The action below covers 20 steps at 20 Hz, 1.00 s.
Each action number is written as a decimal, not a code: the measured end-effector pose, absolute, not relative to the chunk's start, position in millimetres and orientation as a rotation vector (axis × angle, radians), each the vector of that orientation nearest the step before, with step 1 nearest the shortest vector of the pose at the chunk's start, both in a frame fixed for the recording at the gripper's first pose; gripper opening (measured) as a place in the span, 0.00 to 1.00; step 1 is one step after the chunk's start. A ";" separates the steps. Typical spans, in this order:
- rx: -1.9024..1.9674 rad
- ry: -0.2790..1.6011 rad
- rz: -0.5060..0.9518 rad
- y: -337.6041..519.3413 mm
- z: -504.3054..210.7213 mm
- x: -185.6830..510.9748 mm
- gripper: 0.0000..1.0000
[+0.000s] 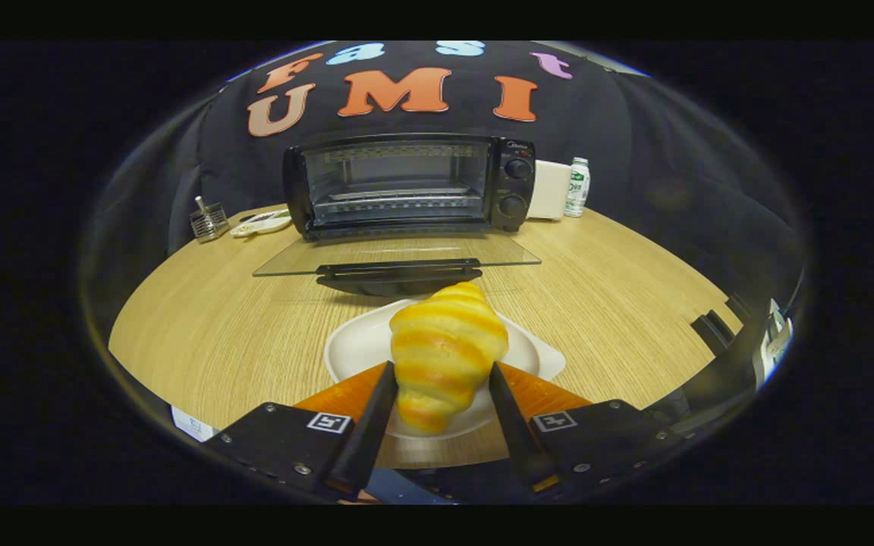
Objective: Open the toaster oven, put the food inside, and close the toaster oven door.
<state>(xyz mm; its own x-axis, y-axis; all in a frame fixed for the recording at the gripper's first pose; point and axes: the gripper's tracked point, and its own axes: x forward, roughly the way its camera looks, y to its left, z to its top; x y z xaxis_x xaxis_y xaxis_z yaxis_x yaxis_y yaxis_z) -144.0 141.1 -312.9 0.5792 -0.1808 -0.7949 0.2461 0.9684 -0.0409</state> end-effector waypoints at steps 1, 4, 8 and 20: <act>0.101 0.926 -0.254 140.2 -312.5 -145.5 0.66; 0.138 0.927 -0.254 135.8 -306.6 -149.8 0.50; 0.189 0.890 -0.202 136.8 -287.4 -153.8 0.42; 0.660 0.716 0.108 167.5 -225.8 -76.1 0.42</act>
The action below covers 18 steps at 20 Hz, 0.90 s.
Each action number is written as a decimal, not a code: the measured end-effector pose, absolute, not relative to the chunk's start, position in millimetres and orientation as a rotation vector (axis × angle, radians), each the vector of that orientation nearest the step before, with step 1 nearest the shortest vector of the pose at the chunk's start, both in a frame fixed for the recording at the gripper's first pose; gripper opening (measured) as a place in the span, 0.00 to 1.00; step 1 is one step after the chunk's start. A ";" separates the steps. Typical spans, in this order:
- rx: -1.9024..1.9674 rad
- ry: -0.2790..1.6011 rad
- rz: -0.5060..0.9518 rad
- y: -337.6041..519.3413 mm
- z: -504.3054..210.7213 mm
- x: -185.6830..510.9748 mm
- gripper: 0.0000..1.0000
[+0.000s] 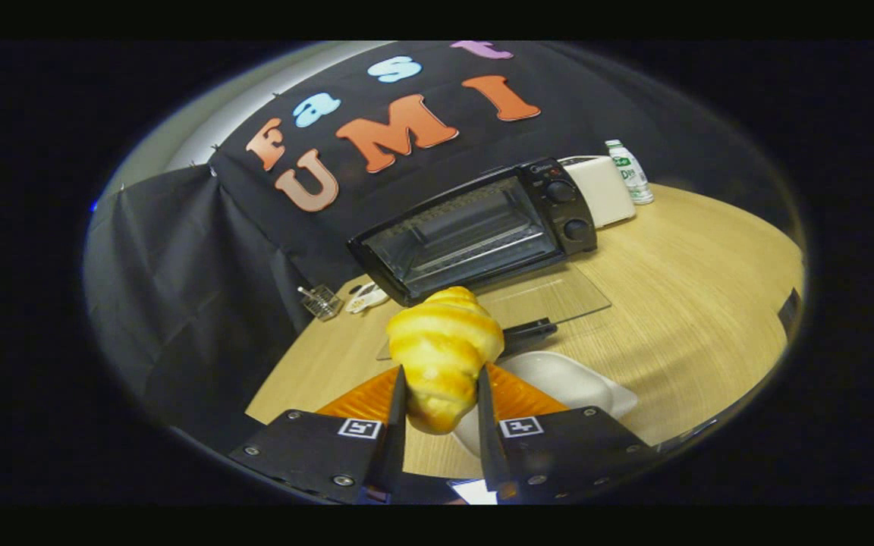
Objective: Open the toaster oven, put the food inside, and close the toaster oven door.
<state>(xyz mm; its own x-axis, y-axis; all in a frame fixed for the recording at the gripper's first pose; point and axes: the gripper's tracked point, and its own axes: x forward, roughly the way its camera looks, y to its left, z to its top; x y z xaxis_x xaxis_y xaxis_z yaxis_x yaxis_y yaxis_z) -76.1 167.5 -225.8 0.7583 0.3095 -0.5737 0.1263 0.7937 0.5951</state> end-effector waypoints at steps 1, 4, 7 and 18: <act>0.693 0.694 0.117 164.9 -221.6 -64.7 0.42; 0.800 0.671 0.142 163.8 -216.3 -34.4 0.42; 0.904 0.657 0.175 162.5 -212.7 -8.4 0.42; 0.952 0.666 0.080 155.8 -241.9 79.2 0.42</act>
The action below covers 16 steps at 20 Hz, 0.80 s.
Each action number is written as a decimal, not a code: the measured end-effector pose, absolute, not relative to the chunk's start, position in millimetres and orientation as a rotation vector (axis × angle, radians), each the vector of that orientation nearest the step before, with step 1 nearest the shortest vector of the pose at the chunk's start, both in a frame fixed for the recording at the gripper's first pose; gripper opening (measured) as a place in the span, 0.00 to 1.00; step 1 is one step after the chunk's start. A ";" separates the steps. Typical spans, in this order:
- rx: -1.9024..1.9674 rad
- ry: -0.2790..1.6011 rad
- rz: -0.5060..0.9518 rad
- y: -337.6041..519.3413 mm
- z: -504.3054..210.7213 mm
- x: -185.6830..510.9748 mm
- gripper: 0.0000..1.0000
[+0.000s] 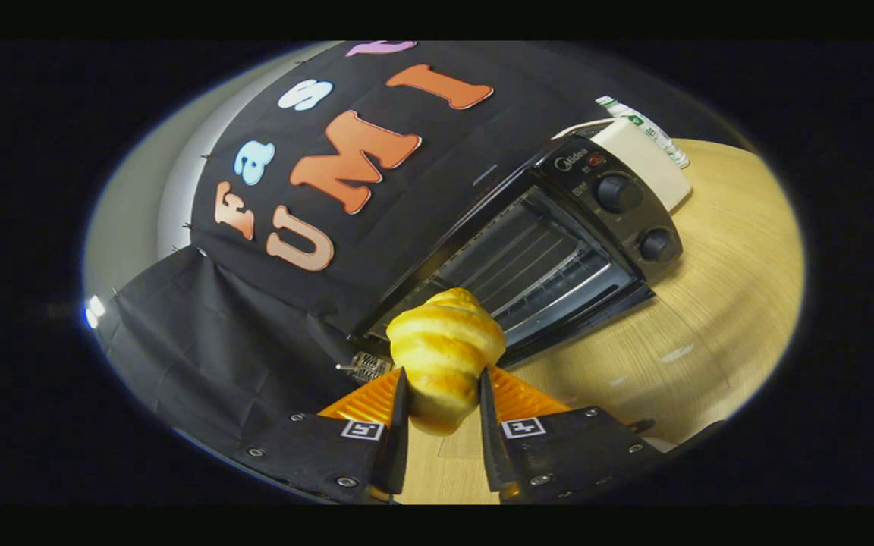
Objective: Open the toaster oven, put the food inside, and close the toaster oven door.
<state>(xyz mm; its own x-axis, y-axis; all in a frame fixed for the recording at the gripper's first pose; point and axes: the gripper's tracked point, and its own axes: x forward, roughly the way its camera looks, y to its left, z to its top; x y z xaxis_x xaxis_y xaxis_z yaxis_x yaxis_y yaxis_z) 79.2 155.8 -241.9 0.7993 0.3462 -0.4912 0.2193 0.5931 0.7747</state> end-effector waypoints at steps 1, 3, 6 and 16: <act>0.941 0.666 0.065 153.1 -243.8 86.6 0.42; 0.937 0.671 0.037 150.1 -251.8 98.3 0.41; 0.885 0.671 0.012 148.3 -260.1 112.1 0.41; 0.710 0.680 -0.034 152.3 -287.4 157.8 0.42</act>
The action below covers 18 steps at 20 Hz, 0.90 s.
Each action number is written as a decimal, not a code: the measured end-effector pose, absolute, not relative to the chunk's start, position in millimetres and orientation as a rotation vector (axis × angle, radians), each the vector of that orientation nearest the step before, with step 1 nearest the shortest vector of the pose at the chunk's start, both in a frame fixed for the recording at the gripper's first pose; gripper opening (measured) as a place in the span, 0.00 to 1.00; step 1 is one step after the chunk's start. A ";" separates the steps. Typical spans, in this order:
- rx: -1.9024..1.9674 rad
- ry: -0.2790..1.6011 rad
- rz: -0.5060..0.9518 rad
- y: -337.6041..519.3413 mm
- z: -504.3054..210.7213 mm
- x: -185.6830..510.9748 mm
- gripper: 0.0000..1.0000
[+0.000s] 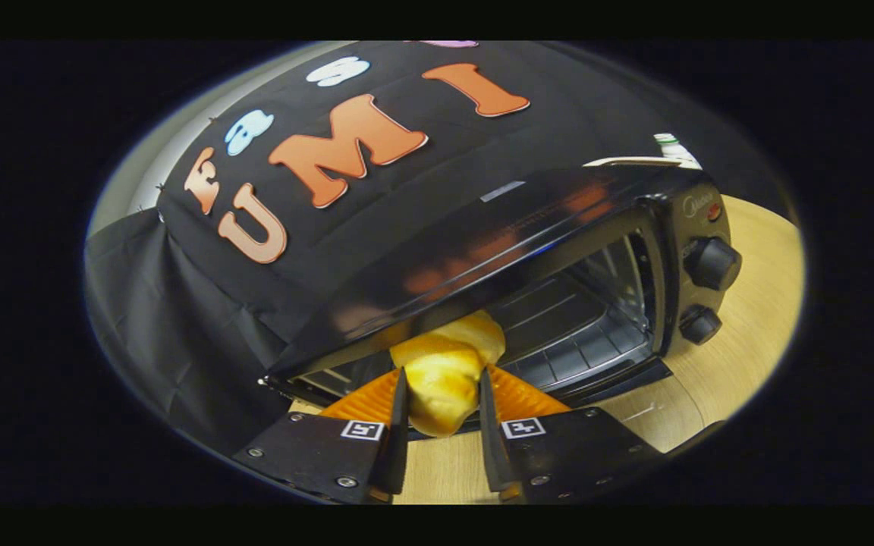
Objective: Open the toaster oven, put the food inside, and close the toaster oven door.
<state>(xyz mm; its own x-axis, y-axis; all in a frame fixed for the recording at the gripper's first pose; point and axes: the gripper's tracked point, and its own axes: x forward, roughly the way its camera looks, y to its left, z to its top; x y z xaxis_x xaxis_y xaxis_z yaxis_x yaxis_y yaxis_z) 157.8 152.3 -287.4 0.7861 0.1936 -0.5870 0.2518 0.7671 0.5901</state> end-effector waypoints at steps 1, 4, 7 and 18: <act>0.701 0.682 -0.047 154.3 -291.4 160.9 0.42; 0.613 0.693 -0.100 148.2 -304.2 163.5 0.42; 0.585 0.677 -0.108 147.4 -298.6 174.9 0.42; 0.417 0.691 -0.114 144.9 -309.3 185.6 0.56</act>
<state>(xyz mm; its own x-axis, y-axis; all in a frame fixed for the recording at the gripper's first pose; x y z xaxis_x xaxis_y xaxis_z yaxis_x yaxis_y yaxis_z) 185.6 144.9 -309.3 0.7679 0.0341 -0.6397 0.2382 0.9118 0.3346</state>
